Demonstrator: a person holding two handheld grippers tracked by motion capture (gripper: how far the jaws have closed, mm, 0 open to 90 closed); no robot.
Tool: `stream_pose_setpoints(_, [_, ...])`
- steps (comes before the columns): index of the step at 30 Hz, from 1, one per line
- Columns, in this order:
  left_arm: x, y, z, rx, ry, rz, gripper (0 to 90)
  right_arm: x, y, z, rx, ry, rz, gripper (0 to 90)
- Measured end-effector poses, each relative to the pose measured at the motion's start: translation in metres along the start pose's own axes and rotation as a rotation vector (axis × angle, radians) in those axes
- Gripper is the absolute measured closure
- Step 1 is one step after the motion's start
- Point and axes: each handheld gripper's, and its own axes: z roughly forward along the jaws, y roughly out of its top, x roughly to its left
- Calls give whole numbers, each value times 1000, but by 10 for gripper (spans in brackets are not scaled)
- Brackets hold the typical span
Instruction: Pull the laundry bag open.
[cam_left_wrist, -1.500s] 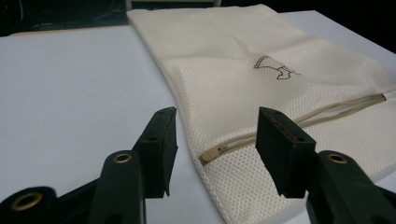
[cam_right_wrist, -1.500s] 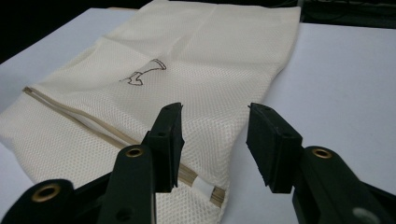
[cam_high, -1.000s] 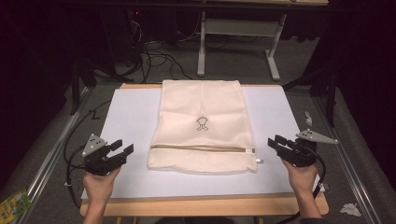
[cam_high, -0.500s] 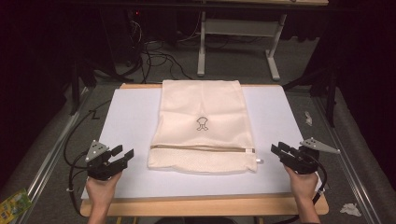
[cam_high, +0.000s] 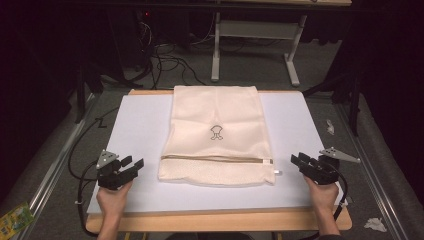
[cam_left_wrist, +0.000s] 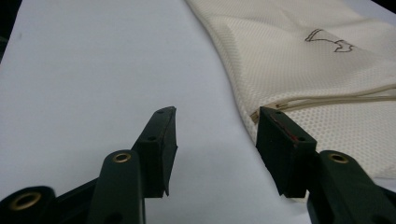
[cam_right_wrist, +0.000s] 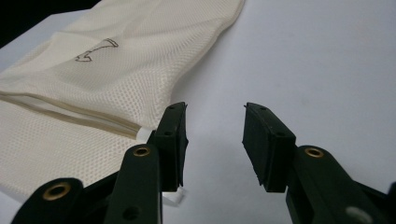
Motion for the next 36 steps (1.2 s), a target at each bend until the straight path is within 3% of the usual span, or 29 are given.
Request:
stream_pose_setpoints(14, [8,1,19,36,28,-1,477,-10,-2,17,25,-22,32,603])
stream_pose_setpoints(20, [10,1,28,54,36,3,476,-12,-4,28,67,-69,22,601])
stream_pose_setpoints(33, [12,-1,40,63,57,-1,478,-12,-5,38,80,-93,24,594])
stream_pose_setpoints(36, [12,-1,42,65,58,0,476,-10,-5,40,87,-106,2,580])
